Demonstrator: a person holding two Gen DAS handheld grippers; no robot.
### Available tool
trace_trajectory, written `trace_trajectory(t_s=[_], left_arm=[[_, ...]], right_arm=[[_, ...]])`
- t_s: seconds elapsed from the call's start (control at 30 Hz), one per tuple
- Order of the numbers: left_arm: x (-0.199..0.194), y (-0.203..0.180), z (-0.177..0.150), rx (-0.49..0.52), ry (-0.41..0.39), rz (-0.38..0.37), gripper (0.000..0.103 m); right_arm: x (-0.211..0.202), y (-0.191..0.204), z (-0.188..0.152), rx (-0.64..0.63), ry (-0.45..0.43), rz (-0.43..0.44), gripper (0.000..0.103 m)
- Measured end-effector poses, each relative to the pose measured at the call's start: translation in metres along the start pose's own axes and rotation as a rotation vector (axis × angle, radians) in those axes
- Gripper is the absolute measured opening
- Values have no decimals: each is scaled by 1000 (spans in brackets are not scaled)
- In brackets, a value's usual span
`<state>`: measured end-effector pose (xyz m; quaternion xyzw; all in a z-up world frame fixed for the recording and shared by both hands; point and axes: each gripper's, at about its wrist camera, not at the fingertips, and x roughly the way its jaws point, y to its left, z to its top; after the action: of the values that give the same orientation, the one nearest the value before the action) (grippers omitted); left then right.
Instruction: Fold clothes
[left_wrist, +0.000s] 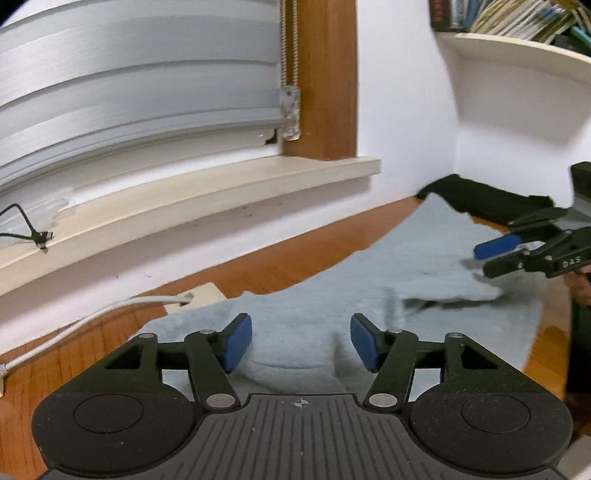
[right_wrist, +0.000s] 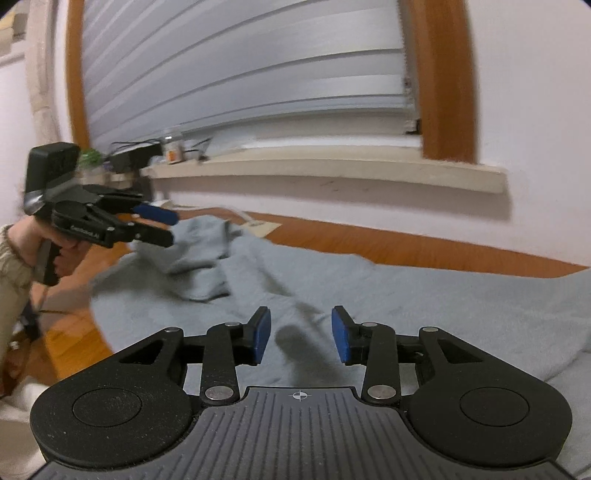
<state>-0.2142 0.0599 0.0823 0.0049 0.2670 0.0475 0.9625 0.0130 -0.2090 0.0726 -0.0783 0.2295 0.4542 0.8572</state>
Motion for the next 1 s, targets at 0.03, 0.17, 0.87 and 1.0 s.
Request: trace_trajectory(t_s=[0.03,0.17,0.87,1.0], left_arm=[[6,-3,-1,10,12,3,65],[33,-13,-4,34,76,45,64],[-57,67,-58,-224,-25,50,11],[-61,78,-57,-283,-52,73,35]], right_arm=[[2,-2,-1,-9,6,-38,37],[11,-9,-9,-49,42,-177,38],[-24,-73,-39,240,-127,-95,54],[-18,-69,-35,217,-97,-89,58]])
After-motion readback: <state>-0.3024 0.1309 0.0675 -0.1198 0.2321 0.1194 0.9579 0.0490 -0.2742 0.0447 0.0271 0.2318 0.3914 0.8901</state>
